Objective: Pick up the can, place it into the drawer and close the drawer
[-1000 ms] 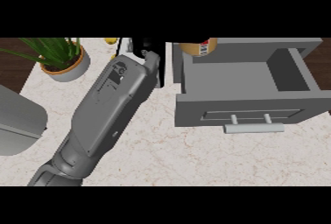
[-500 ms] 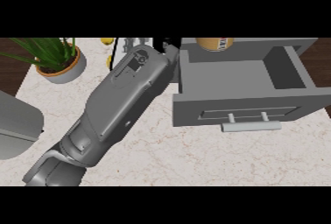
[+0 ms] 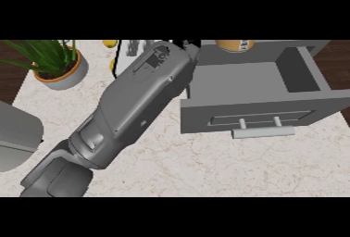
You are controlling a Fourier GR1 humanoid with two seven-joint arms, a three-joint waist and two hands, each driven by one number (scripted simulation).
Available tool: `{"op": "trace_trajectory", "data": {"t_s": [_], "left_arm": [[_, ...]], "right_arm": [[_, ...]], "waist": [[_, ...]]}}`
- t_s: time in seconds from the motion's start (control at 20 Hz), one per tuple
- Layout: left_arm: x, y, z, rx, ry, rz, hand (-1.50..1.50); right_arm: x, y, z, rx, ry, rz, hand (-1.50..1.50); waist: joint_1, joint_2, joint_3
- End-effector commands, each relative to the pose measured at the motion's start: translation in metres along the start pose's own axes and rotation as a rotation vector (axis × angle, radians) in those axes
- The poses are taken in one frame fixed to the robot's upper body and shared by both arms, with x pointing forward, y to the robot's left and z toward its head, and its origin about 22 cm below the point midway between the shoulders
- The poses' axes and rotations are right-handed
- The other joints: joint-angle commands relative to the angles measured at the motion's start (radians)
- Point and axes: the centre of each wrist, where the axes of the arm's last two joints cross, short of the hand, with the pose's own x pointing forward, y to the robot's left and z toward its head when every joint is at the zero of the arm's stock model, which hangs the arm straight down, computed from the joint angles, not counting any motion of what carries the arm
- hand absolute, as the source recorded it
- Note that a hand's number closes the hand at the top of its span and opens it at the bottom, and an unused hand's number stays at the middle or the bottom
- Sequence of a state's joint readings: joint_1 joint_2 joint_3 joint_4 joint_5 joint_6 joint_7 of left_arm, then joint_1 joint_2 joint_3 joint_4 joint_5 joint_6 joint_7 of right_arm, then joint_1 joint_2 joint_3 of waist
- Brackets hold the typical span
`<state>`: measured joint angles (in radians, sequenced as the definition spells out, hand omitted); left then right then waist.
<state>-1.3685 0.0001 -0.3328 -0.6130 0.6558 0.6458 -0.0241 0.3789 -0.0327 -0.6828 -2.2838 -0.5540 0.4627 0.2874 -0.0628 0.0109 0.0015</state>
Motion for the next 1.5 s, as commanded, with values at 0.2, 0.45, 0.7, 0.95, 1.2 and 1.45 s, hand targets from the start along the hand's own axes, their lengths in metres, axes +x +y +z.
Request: {"op": "trace_trajectory", "data": {"t_s": [0.2,0.45,0.7,0.95,1.2,1.45], "left_arm": [[-0.009,-0.005,-0.002,0.027,0.06,-0.024,1.5],[-0.024,0.001,-0.004,0.016,0.053,-0.076,1.5],[-0.03,-0.002,-0.001,0.091,0.049,-0.127,-1.5],[-0.045,0.007,0.001,0.126,0.046,-0.112,-1.5],[-0.038,0.001,0.0,0.135,0.047,-0.107,-1.5],[-0.038,0.0,0.0,0.136,0.027,-0.09,-1.5]], "right_arm": [[-0.004,0.002,-0.007,0.001,0.008,-0.023,-1.5],[0.013,0.007,-0.008,0.005,0.002,-0.006,-1.5],[0.011,0.014,-0.015,0.019,0.002,-0.006,-1.5],[0.0,0.008,-0.012,-0.002,0.005,-0.005,-1.5],[0.009,0.009,-0.008,0.019,-0.009,0.008,-1.5],[0.008,0.015,-0.016,0.046,-0.06,0.036,-1.5]], "waist": [[-0.012,0.002,0.0],[-0.009,0.003,0.0],[-0.024,0.007,0.0],[-0.015,0.006,0.0],[-0.036,0.009,0.0],[-0.035,0.013,0.001]]}}
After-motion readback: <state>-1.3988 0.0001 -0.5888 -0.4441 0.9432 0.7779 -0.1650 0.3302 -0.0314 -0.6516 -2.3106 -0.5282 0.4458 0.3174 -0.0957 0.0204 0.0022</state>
